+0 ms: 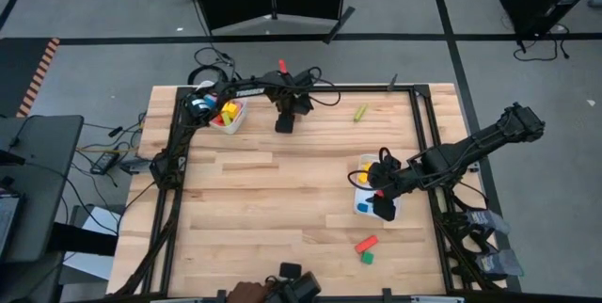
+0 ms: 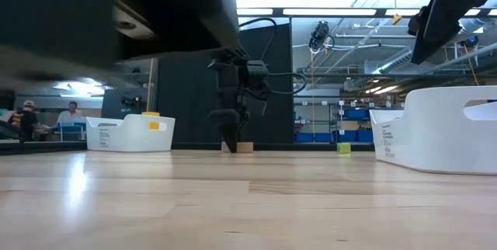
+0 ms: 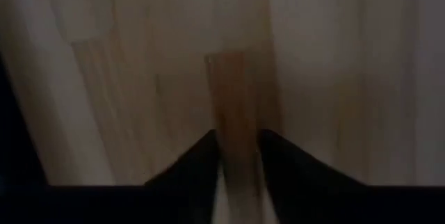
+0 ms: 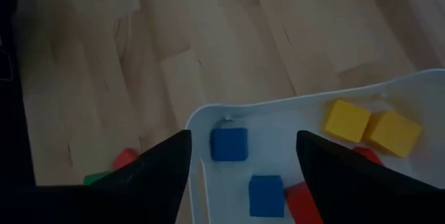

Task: Sort blocks by size
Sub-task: Put the brown rectangular block into the top white bin

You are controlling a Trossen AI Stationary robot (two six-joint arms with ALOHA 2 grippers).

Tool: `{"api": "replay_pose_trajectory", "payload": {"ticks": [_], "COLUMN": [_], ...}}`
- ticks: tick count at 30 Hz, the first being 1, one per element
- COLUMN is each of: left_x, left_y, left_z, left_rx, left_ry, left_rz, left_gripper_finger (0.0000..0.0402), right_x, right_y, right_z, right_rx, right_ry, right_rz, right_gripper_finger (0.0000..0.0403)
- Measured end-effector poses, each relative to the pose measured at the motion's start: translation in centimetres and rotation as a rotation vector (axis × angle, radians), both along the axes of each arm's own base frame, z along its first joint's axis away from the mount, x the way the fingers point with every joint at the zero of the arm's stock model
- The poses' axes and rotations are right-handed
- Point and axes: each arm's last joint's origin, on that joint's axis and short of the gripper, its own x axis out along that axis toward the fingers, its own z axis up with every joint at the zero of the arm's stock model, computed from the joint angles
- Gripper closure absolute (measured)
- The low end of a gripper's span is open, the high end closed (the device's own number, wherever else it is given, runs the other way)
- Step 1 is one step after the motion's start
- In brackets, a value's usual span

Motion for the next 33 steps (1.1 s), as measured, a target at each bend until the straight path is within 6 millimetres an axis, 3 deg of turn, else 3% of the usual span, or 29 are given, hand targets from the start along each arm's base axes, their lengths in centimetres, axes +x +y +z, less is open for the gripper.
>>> {"api": "replay_pose_trajectory", "payload": {"ticks": [2, 3, 8, 12, 17, 21, 24, 26, 33], "left_x": [0.0, 0.0, 0.1, 0.0, -0.9, -2.5, -4.5, -6.2, -14.8], "left_y": [-0.1, -0.1, -0.3, -0.8, -2.1, -4.0, -5.4, -6.1, -7.9], "left_z": [0.0, 0.0, 0.2, 1.7, 8.4, 12.5, 16.0, 17.3, 18.1], "left_rx": [-0.015, -0.021, -0.052, -0.065, -0.105, -0.086, -0.064, -0.030, -0.009], "left_ry": [-0.003, -0.007, -0.031, -0.077, -0.287, -0.383, -0.462, -0.480, -0.476], "left_rz": [-0.002, -0.003, -0.010, 0.002, 0.023, 0.072, 0.178, 0.296, 0.615], "left_gripper_finger": [0.0334, 0.0341, 0.0335, 0.0335, 0.0335, 0.0335, 0.0335, 0.0336, 0.0336], "right_x": [0.0, 0.0, 0.0, 0.1, 0.5, 0.8, 0.9, 1.1, 1.6], "right_y": [0.0, 0.0, 0.0, 0.0, 0.1, 0.1, -0.2, -0.4, -1.6], "right_z": [0.0, 0.0, 0.0, 0.1, 0.3, 0.5, 0.6, 0.6, 0.8], "right_rx": [0.000, 0.000, -0.002, -0.016, -0.025, -0.045, -0.073, -0.090, -0.182], "right_ry": [0.000, 0.000, -0.001, -0.016, -0.064, -0.102, -0.119, -0.130, -0.173], "right_rz": [0.000, 0.000, 0.000, 0.002, 0.038, 0.047, 0.020, 0.006, -0.059], "right_gripper_finger": [0.0135, 0.0135, 0.0142, 0.0147, 0.0151, 0.0151, 0.0151, 0.0153, 0.0153]}}
